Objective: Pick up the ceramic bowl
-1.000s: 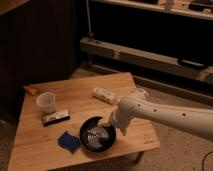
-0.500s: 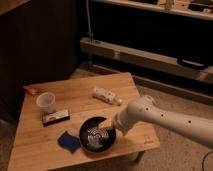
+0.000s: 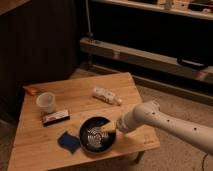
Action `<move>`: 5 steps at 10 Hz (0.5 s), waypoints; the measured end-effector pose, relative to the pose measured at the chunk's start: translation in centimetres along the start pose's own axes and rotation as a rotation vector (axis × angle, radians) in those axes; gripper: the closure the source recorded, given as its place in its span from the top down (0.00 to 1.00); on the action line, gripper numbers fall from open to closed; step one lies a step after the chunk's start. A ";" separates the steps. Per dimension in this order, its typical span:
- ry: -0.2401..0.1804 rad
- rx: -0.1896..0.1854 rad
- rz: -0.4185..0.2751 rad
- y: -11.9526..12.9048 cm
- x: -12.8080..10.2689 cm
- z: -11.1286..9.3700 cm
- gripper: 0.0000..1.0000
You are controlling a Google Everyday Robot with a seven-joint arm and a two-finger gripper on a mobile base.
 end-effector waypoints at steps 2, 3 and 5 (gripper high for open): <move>-0.021 0.009 -0.017 -1.0 -0.1 1.1 0.80; -0.032 0.013 -0.022 -1.4 -0.2 1.6 0.80; -0.058 0.023 -0.034 -2.2 -0.3 2.8 0.80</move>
